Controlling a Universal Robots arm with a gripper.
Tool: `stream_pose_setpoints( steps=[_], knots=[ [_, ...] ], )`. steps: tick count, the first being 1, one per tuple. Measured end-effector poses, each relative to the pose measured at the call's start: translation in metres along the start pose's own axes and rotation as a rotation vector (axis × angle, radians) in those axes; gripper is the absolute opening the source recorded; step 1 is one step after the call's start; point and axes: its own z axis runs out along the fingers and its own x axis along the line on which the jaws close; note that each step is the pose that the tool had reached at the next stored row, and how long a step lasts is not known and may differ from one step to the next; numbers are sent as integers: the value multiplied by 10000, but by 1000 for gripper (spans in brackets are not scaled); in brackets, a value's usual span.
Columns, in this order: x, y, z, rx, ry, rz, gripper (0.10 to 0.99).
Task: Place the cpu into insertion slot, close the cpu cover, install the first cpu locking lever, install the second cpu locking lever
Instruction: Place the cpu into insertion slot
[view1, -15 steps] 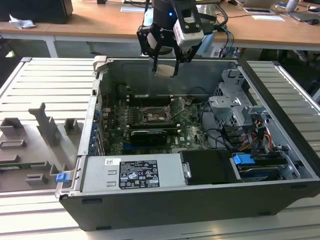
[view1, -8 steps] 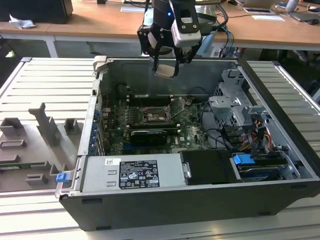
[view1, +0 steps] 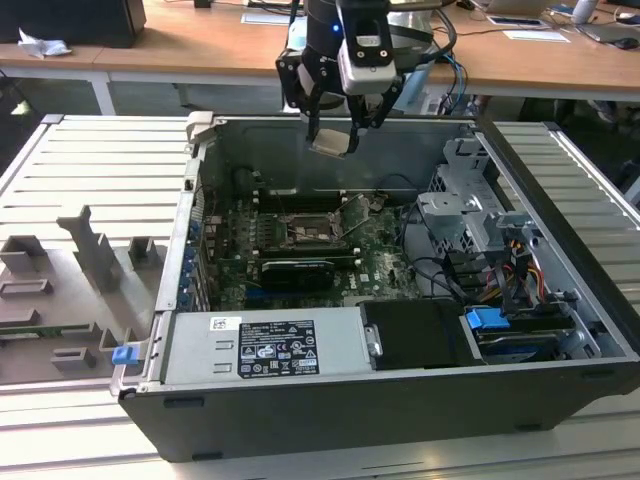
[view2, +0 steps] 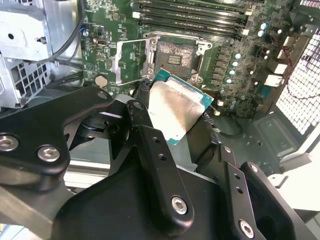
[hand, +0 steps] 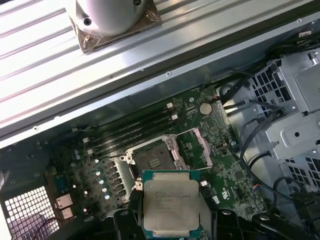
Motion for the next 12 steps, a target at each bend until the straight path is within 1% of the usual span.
stream_pose_setpoints(
  steps=[5, 12],
  knots=[
    [0, 0, 3, -12, -55, 616, 537],
    [0, -1, 5, -22, -105, 1174, 537]
  ],
)
